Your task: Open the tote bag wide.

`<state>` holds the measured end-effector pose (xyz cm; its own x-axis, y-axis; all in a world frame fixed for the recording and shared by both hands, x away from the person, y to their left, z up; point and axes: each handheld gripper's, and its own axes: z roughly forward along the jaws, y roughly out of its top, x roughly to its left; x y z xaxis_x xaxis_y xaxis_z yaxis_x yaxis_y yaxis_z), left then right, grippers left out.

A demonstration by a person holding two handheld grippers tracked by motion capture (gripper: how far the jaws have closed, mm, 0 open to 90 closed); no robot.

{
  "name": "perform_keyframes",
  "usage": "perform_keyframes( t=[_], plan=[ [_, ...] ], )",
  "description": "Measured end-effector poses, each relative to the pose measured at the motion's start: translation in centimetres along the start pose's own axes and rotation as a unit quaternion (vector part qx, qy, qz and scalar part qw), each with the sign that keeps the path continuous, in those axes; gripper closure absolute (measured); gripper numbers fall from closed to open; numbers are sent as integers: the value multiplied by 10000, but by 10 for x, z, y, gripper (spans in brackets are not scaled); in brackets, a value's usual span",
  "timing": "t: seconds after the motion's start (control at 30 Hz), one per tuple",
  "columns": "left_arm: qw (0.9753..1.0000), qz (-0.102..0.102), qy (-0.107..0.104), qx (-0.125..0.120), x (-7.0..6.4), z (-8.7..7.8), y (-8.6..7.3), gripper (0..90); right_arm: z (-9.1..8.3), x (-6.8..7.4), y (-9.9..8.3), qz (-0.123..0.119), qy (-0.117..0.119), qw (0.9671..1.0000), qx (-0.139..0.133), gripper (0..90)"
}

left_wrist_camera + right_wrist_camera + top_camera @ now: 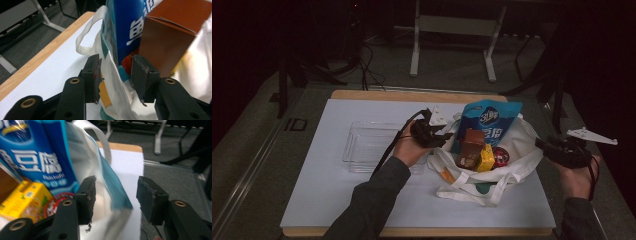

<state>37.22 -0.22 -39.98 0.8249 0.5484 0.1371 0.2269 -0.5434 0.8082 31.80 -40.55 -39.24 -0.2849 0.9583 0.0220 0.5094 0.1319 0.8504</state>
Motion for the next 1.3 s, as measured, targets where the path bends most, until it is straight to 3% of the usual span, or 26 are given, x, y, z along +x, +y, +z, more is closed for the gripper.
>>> perform_keyframes(
  t=[0.13,0.23,0.33,0.5,0.67,0.87,0.97,1.13,1.3],
  plan=[
    [9999,0,56,87,1,10,1,683,10,3,7,-123,154,9998,16,623],
    [9999,20,130,98,1,17,2,813,17,5,8,-145,122,9998,48,800],
    [9997,68,171,159,-1,25,3,868,26,6,8,-133,133,9998,106,848],
    [9988,54,288,398,-1,43,0,876,41,6,3,-50,44,9995,324,853],
    [9962,-24,366,792,3,60,-8,878,63,1,-13,175,-27,9976,667,853],
    [9930,-156,203,1156,2,75,-18,875,81,-4,-38,414,-37,9934,1068,858],
    [9908,-15,260,1328,-5,83,-19,870,88,-6,-47,516,-54,9909,1243,858],
    [9915,-119,168,1285,-2,81,-21,865,90,-1,-47,531,-147,9896,1326,846],
    [9927,-289,38,1167,1,77,-25,855,72,5,-42,430,-109,9936,1041,748]
  ],
)
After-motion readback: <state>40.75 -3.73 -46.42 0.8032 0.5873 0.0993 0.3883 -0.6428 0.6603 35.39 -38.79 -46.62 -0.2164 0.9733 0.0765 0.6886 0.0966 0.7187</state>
